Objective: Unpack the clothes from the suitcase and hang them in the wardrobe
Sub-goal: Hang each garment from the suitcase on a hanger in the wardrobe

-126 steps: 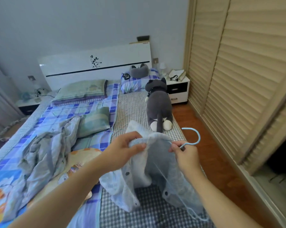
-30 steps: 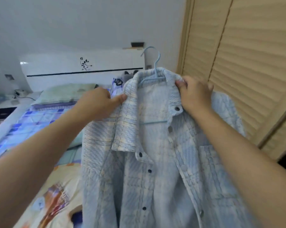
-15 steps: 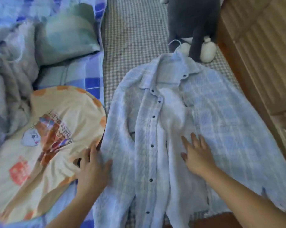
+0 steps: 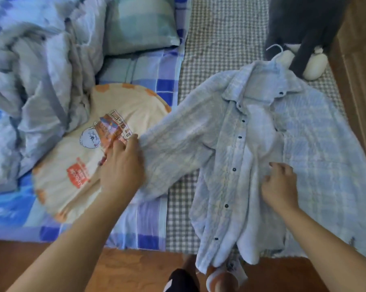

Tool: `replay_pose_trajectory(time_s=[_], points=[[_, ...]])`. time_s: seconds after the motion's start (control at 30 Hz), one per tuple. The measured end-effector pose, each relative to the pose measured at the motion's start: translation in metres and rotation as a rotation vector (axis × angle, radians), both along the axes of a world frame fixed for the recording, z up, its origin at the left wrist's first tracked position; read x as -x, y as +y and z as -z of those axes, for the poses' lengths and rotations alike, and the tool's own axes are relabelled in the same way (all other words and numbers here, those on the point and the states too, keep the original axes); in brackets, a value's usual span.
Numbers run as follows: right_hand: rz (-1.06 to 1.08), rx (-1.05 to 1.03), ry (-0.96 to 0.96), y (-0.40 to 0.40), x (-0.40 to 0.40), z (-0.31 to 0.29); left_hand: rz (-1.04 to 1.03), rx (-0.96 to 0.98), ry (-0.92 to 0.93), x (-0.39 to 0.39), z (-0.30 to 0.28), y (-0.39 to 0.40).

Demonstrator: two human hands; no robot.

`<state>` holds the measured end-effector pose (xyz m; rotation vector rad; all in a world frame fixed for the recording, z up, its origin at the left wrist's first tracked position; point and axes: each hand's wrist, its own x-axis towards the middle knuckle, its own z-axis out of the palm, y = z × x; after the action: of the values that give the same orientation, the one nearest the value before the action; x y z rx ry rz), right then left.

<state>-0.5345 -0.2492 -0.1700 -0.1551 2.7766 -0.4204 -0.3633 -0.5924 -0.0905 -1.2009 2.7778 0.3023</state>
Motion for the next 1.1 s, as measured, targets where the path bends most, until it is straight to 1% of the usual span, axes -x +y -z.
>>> replay_pose_trajectory(time_s=[0.03, 0.07, 0.1, 0.13, 0.2, 0.23, 0.27, 0.33, 0.4, 0.5, 0.53, 0.57, 0.6, 0.63, 0.67, 0.7, 0.8, 0.83, 0.87, 0.9, 0.93, 0.97, 1.0, 1.07, 1.1], points=[[-0.023, 0.047, 0.150, -0.010, -0.011, -0.010, -0.003, 0.058, -0.128, -0.005, 0.008, -0.012], [-0.059, 0.083, 0.260, -0.020, -0.023, -0.020, 0.003, 0.097, -0.168, -0.009, 0.014, -0.016], [-0.108, 0.135, 0.293, -0.029, -0.035, -0.028, 0.033, 0.108, -0.116, -0.009, 0.019, -0.011], [-0.142, 0.186, 0.240, -0.037, -0.046, -0.030, 0.088, 0.111, -0.022, -0.007, 0.024, 0.001], [-0.111, 0.227, -0.019, -0.046, -0.067, -0.017, 0.229, 0.124, 0.132, -0.007, 0.034, 0.041], [-0.054, 0.227, -0.137, -0.046, -0.076, -0.006, 0.307, 0.107, 0.154, -0.009, 0.039, 0.062], [-0.004, 0.216, -0.210, -0.045, -0.084, 0.004, 0.370, 0.092, 0.142, -0.012, 0.047, 0.077], [0.052, 0.173, -0.254, -0.040, -0.094, 0.020, 0.370, 0.095, 0.068, -0.016, 0.068, 0.078], [0.095, 0.144, -0.260, -0.038, -0.097, 0.031, 0.273, 0.131, 0.027, -0.020, 0.084, 0.055], [0.120, 0.060, -0.280, -0.047, -0.092, 0.027, 0.142, 0.169, 0.032, -0.030, 0.084, 0.022], [0.107, 0.089, -0.297, -0.050, -0.092, 0.021, 0.132, 0.176, 0.051, -0.033, 0.079, 0.020], [0.103, 0.164, -0.334, -0.053, -0.093, 0.014, 0.149, 0.169, 0.076, -0.036, 0.072, 0.022], [0.131, 0.288, -0.383, -0.055, -0.095, 0.004, 0.203, 0.135, 0.113, -0.040, 0.067, 0.028], [0.194, 0.416, -0.433, -0.053, -0.097, -0.007, 0.266, 0.075, 0.144, -0.043, 0.061, 0.038], [0.262, 0.492, -0.446, -0.049, -0.098, -0.017, 0.305, -0.010, 0.167, -0.046, 0.059, 0.053], [0.319, 0.517, -0.406, -0.040, -0.098, -0.029, 0.361, -0.122, 0.149, -0.047, 0.057, 0.071], [0.399, 0.426, -0.116, 0.002, -0.093, -0.053, 0.534, -0.449, 0.055, -0.038, 0.061, 0.130], [0.424, 0.410, -0.038, 0.019, -0.090, -0.059, 0.600, -0.493, 0.058, -0.033, 0.066, 0.149], [0.424, 0.404, 0.022, 0.035, -0.088, -0.064, 0.696, -0.490, 0.045, -0.027, 0.072, 0.164], [0.402, 0.384, 0.062, 0.049, -0.088, -0.067, 0.832, -0.425, -0.021, -0.023, 0.077, 0.173], [0.357, 0.338, 0.081, 0.061, -0.088, -0.067, 0.923, -0.350, -0.125, -0.019, 0.080, 0.178], [0.297, 0.263, 0.058, 0.073, -0.088, -0.063, 0.955, -0.293, -0.249, -0.014, 0.080, 0.178], [0.231, 0.163, -0.023, 0.084, -0.088, -0.056, 0.954, -0.242, -0.362, -0.012, 0.081, 0.179], [0.100, -0.073, -0.348, 0.102, -0.085, -0.038, 0.951, -0.165, -0.521, -0.002, 0.075, 0.183], [0.051, -0.173, -0.481, 0.109, -0.081, -0.030, 0.949, -0.163, -0.573, 0.007, 0.069, 0.185]])
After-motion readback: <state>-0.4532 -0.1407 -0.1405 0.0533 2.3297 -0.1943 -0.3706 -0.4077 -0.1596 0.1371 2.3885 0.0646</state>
